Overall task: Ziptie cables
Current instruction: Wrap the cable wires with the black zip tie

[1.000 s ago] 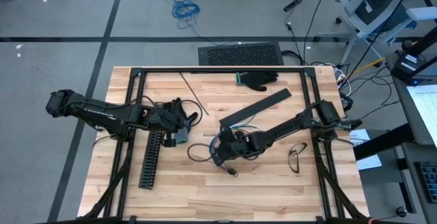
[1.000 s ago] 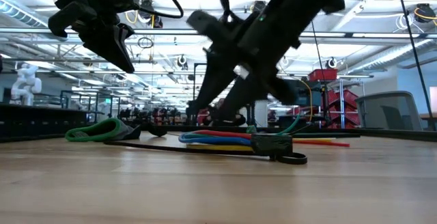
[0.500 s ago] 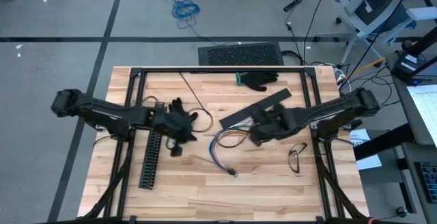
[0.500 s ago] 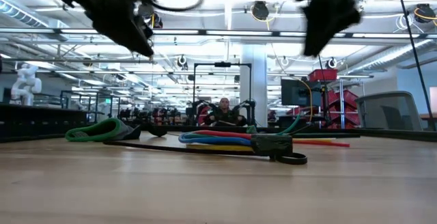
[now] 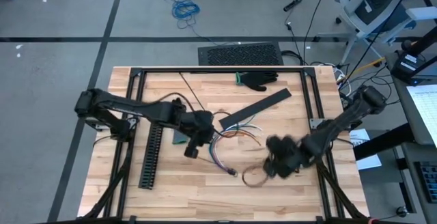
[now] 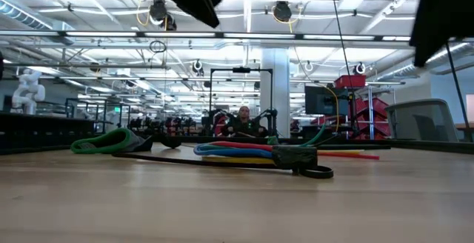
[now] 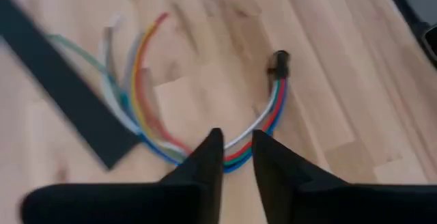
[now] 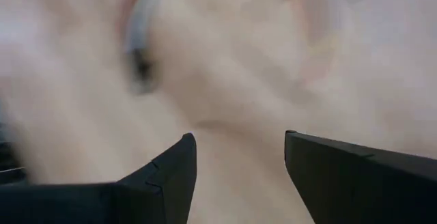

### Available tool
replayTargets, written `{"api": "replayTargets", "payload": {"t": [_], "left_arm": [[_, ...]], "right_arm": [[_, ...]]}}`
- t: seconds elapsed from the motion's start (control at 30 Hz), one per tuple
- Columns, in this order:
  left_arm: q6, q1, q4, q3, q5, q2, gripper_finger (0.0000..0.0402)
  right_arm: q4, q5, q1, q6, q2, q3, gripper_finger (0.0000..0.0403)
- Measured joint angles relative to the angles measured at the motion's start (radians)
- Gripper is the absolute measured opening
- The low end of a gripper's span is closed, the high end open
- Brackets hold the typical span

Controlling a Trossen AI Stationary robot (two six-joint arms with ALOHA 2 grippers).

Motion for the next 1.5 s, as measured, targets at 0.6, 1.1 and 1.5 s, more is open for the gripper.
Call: {"api": "replayTargets", "payload": {"t": [0.6,1.1,1.5], "left_arm": [[-0.148,-0.071,-0.010,-0.114,0.019,0.103,0.0149],[-0.156,-0.085,0.000,-0.141,0.028,0.106,0.0149],[-0.016,-0.077,0.280,-0.140,0.005,0.217,0.0149]], "right_arm": [[0.801,0.075,0.001,-0.064,0.424,-0.073,0.0208],[0.714,0.072,0.000,-0.213,0.422,-0.040,0.0208],[0.577,0.069,-0.049,-0.226,0.434,-0.036,0.0208]]}}
